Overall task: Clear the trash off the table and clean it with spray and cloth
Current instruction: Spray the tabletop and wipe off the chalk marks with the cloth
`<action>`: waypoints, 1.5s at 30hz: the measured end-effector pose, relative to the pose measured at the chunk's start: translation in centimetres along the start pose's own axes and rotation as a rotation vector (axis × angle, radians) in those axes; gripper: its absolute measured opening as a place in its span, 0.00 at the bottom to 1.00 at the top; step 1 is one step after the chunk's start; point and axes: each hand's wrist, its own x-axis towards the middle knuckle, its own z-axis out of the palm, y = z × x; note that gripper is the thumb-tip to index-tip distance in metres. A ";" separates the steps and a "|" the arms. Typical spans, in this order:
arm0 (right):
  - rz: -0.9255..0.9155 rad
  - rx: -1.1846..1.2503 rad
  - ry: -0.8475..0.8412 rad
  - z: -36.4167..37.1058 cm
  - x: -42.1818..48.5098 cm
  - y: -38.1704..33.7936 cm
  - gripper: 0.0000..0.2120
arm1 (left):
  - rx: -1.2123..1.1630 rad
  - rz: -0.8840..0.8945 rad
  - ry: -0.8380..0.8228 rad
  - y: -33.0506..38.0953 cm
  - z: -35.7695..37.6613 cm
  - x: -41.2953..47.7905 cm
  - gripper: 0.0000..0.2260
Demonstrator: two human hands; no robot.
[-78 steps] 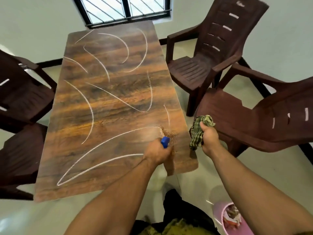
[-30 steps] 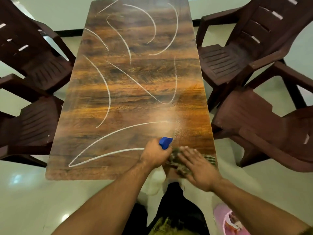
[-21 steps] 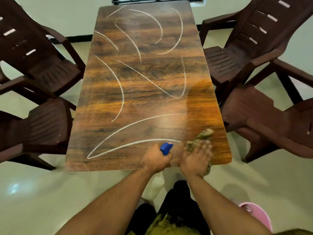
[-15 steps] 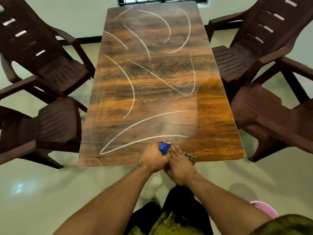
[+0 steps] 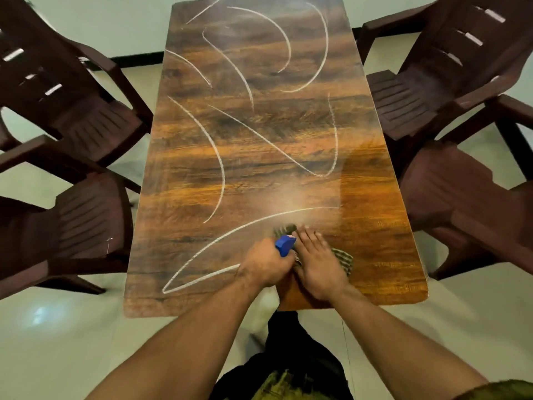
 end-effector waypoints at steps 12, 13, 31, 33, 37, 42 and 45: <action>0.493 0.104 0.172 -5.9 11.7 3.0 0.33 | -0.095 0.010 0.083 1.7 -4.3 5.3 0.16; 0.259 0.059 0.108 -5.3 11.3 1.0 0.33 | -0.103 0.021 0.099 1.6 -4.4 5.7 0.17; 0.062 0.018 0.062 -1.2 8.5 -9.4 0.32 | -0.148 0.001 0.163 -7.4 -7.3 3.2 0.15; -0.280 -0.072 -0.041 1.1 5.4 -11.9 0.32 | -0.141 0.040 0.141 -8.7 -8.1 2.3 0.14; -0.399 -0.116 -0.100 2.3 0.3 -8.0 0.35 | -0.116 0.084 0.067 -11.9 -9.1 0.7 0.15; 0.636 0.130 0.270 3.4 -2.9 -6.6 0.32 | 0.016 0.190 -0.029 -15.8 -9.6 -2.7 0.20; 1.108 0.345 0.359 3.4 0.4 -13.4 0.34 | 0.063 0.190 -0.058 -18.7 -9.9 -4.4 0.19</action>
